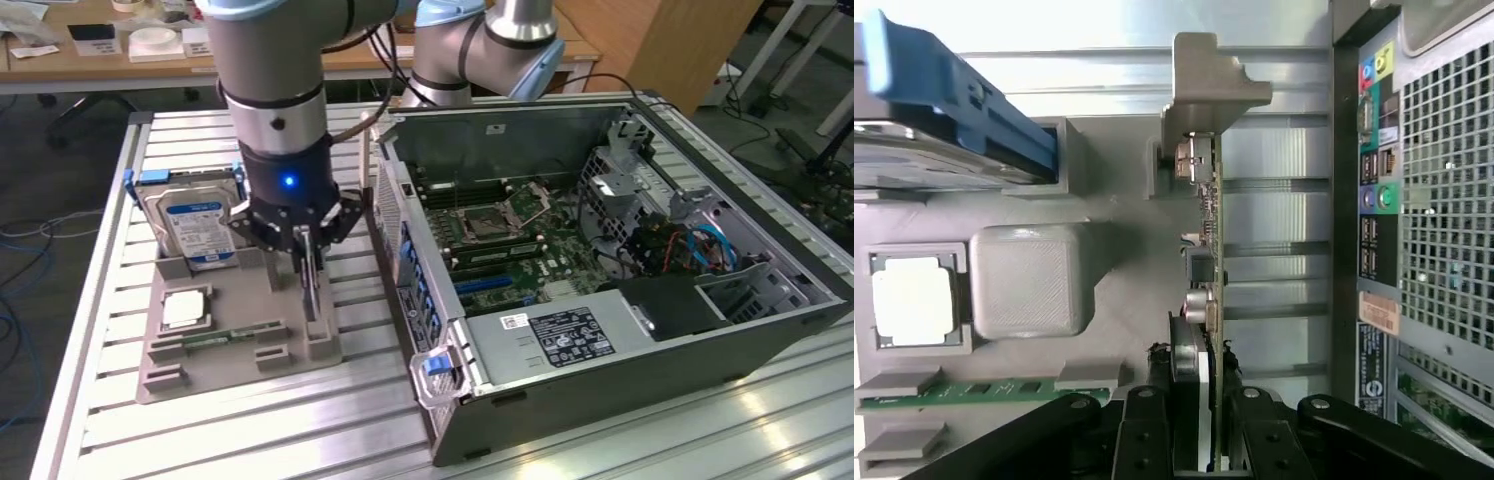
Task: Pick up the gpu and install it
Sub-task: 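Pick up the gpu and move the gpu toward the slot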
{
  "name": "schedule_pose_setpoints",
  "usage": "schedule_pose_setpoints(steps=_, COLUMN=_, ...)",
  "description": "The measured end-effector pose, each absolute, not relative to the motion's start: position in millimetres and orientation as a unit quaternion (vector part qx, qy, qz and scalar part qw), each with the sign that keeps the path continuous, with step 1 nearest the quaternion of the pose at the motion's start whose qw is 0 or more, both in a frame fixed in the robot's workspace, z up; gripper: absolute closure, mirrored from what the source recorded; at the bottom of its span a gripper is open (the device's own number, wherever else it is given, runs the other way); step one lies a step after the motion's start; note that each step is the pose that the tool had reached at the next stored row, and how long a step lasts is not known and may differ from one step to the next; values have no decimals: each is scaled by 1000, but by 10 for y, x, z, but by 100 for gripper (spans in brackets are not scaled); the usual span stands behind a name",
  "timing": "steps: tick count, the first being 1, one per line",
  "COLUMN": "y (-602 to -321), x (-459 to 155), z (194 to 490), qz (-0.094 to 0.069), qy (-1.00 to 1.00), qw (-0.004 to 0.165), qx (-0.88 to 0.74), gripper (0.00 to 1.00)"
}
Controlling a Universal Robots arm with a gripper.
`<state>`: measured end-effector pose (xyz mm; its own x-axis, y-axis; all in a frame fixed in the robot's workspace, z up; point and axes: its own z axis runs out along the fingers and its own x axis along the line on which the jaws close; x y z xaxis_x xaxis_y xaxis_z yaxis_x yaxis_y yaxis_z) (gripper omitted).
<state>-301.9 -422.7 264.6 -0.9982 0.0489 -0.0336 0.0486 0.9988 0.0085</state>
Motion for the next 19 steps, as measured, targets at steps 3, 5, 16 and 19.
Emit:
schedule_pose_setpoints(steps=3, y=-4227, x=-3019, z=2781, qz=4, qy=1000, qw=17, qx=24, gripper=72)
schedule_pose_setpoints(steps=5, y=-4227, x=-3019, z=2871, qz=4, qy=1000, qw=17, qx=24, gripper=72)
schedule_pose_setpoints(steps=16, y=-4227, x=-3019, z=3372, qz=4, qy=1000, qw=17, qx=24, gripper=72)
schedule_pose_setpoints(steps=19, y=-4227, x=-3019, z=3507, qz=4, qy=1000, qw=17, qx=24, gripper=72)
